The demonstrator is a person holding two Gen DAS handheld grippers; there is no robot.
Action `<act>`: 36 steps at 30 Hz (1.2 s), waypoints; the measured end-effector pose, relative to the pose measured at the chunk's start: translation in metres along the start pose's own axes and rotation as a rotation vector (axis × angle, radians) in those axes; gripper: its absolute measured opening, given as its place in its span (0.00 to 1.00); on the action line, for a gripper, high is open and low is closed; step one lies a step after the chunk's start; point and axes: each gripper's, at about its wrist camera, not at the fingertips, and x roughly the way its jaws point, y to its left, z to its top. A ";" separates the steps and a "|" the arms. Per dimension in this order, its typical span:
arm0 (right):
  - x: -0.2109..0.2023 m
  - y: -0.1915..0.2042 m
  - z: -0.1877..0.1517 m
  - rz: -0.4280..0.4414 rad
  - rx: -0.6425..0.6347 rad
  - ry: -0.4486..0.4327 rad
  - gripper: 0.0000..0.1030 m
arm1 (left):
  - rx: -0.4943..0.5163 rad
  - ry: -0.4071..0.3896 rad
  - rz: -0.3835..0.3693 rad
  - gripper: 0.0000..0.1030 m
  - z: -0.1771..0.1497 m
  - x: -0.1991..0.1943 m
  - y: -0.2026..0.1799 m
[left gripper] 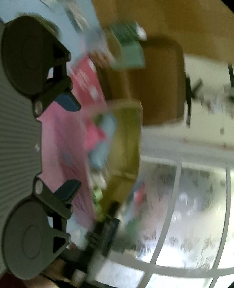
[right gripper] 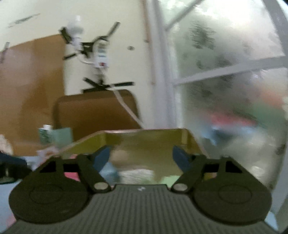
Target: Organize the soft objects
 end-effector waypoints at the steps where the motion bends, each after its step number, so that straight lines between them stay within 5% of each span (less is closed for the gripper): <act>1: 0.001 0.007 0.003 0.037 0.001 0.002 0.59 | -0.020 0.002 0.029 0.83 -0.008 -0.010 0.014; 5: 0.013 0.049 0.008 0.261 0.003 0.090 0.34 | -0.138 -0.004 0.193 0.83 -0.042 -0.056 0.077; 11: 0.057 0.145 0.005 0.570 -0.027 0.309 0.34 | -0.254 0.020 0.527 0.82 -0.084 -0.096 0.155; 15: 0.103 0.231 0.005 0.651 -0.125 0.397 0.42 | -0.430 -0.062 0.441 0.81 -0.091 -0.114 0.185; 23: 0.222 0.343 -0.010 0.578 -0.215 0.620 0.74 | -0.387 -0.111 0.382 0.82 -0.089 -0.120 0.175; 28: 0.248 0.354 -0.026 0.519 -0.262 0.729 0.74 | -0.437 -0.109 0.359 0.82 -0.092 -0.117 0.181; 36: 0.205 0.304 -0.020 0.500 -0.301 0.700 0.61 | -0.424 -0.098 0.365 0.83 -0.092 -0.115 0.182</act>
